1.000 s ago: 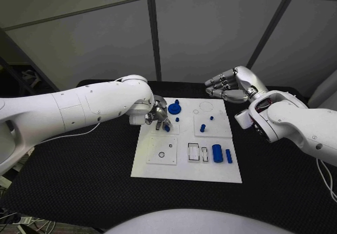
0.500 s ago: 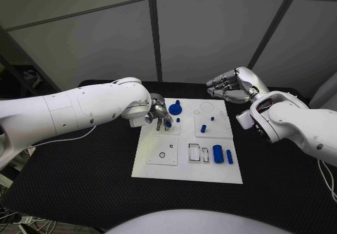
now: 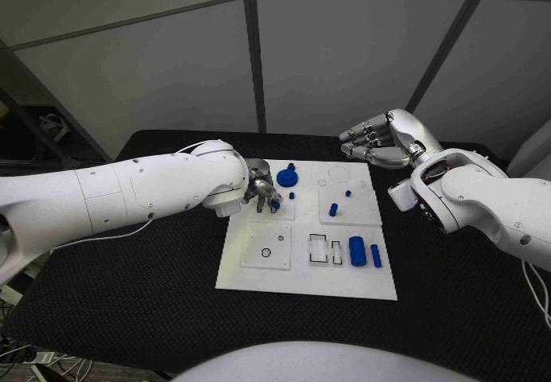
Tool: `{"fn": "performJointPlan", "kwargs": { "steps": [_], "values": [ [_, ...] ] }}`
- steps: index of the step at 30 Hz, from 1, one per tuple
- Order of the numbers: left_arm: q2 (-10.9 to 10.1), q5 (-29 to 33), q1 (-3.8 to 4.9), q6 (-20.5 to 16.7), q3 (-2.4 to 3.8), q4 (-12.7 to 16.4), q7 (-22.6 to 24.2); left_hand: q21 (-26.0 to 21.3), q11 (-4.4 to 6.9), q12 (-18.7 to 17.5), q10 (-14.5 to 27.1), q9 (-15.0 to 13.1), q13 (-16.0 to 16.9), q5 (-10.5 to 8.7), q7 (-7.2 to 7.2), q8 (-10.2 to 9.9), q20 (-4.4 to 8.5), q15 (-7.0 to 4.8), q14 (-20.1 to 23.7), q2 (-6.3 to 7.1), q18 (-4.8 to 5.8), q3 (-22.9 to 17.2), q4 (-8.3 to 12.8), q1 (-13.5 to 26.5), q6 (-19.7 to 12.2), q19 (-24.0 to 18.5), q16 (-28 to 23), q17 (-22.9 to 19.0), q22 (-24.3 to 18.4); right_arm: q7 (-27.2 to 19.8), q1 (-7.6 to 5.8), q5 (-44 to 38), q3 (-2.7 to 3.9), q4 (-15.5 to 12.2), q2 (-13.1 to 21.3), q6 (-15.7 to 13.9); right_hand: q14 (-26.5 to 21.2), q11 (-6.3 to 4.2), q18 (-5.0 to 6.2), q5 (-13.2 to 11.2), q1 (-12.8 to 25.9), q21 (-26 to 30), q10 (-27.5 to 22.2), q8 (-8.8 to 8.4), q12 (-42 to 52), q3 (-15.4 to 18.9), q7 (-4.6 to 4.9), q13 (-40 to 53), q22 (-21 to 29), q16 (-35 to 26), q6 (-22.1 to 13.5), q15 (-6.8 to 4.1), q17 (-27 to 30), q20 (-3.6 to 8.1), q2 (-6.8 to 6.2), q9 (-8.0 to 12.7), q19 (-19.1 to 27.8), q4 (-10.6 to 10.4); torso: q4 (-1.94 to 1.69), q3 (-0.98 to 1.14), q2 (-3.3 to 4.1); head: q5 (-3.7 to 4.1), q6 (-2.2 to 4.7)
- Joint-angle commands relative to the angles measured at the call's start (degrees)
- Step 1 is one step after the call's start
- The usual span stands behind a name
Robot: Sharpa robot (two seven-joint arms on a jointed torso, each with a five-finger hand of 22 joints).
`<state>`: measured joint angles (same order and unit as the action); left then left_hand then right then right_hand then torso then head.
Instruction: Assemble the parts on the task board
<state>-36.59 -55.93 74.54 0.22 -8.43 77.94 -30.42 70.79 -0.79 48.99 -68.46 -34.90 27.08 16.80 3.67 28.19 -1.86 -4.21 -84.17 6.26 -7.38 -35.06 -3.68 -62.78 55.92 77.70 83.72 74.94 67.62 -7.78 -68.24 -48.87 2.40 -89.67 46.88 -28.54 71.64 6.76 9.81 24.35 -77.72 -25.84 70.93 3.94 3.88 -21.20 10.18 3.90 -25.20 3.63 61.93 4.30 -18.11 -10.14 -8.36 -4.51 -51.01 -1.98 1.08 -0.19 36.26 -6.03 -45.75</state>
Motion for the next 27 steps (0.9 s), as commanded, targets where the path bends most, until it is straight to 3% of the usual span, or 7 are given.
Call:
{"fn": "performJointPlan", "kwargs": {
  "steps": [1, 6, 14, 27],
  "values": [
    [-0.5, -5.1, -0.27, -4.4, 0.01, 0.9, 0.2, 0.4, 2.03, 0.4, -2.3, -0.1, 0.2, 0.38, -0.39, 0.3, 0.04, -0.41, -3.0, 0.04, 1.87, -10.3, 10.0, 0.8, -0.1, 0.5, 0.4, 3.1, 0.2, -0.4, -0.09, 0.2, 0.04, 0.0, 0.0, 0.4, -0.3, -0.03, 0.43, 0.3, 0.5, 0.3, -0.3, -0.16, -0.1, 0.3, 0.32, -0.1, 0.1, -0.1, 0.0, -0.02, 0.0, -0.37, 0.00, 0.1, 0.2, 0.0, 0.07, -0.02, 0.03, -0.03, -0.03],
    [-1.5, -6.6, -0.84, -6.7, 0.01, 2.3, 0.3, 1.1, 2.22, 1.2, -3.2, -0.7, 1.2, 0.85, -0.59, 0.8, 0.22, -0.59, -3.0, 0.62, 2.04, -11.3, 10.2, 1.3, 0.1, 1.0, 0.4, 3.2, 0.9, -0.5, -0.09, 0.2, 0.04, 0.0, 0.1, 0.4, -0.3, -0.03, 0.43, 0.3, 0.5, 0.4, -0.3, -0.17, -0.2, 0.3, 0.32, -0.1, 0.1, -0.1, -0.1, -0.01, 0.1, -0.38, 0.02, 0.1, 0.2, 0.0, 0.01, -0.04, 0.02, -0.02, 0.06],
    [-2.4, -7.3, -1.49, -6.9, 0.01, 3.4, 0.2, 1.4, 2.30, 1.5, -3.5, -0.9, 1.7, 1.00, -0.67, 1.0, 0.28, -0.66, -3.0, 0.86, 2.13, -11.6, 10.2, 1.4, 0.2, 1.2, 0.4, 3.2, 1.3, -0.6, -0.08, 0.2, 0.04, 0.1, 0.1, 0.6, -0.3, -0.03, 0.43, 0.3, 0.5, 0.4, -0.3, -0.17, -0.2, 0.3, 0.32, -0.1, 0.1, -0.1, -0.1, -0.01, 0.1, -0.38, 0.02, 0.1, 0.2, 0.0, 0.08, -0.06, 0.10, -0.11, 0.00],
    [-1.8, -9.3, -2.20, -6.5, 0.01, 3.0, 0.2, 1.7, 2.37, 1.9, -3.8, -1.1, 2.3, 1.22, -0.74, 1.1, 0.36, -0.73, -3.0, 1.12, 2.20, -12.0, 10.3, 1.7, 0.3, 1.4, 0.4, 3.2, 1.6, -0.7, -0.08, 0.1, 0.04, 0.0, 0.2, 0.8, -0.4, -0.02, 0.45, 0.3, 0.4, 0.4, -0.4, -0.17, -0.2, 0.3, 0.32, -0.1, 0.1, -0.1, -0.1, -0.01, 0.2, -0.40, 0.09, 0.1, 0.2, 0.0, 0.18, -0.03, 0.12, 0.03, -0.09]
  ]
}}
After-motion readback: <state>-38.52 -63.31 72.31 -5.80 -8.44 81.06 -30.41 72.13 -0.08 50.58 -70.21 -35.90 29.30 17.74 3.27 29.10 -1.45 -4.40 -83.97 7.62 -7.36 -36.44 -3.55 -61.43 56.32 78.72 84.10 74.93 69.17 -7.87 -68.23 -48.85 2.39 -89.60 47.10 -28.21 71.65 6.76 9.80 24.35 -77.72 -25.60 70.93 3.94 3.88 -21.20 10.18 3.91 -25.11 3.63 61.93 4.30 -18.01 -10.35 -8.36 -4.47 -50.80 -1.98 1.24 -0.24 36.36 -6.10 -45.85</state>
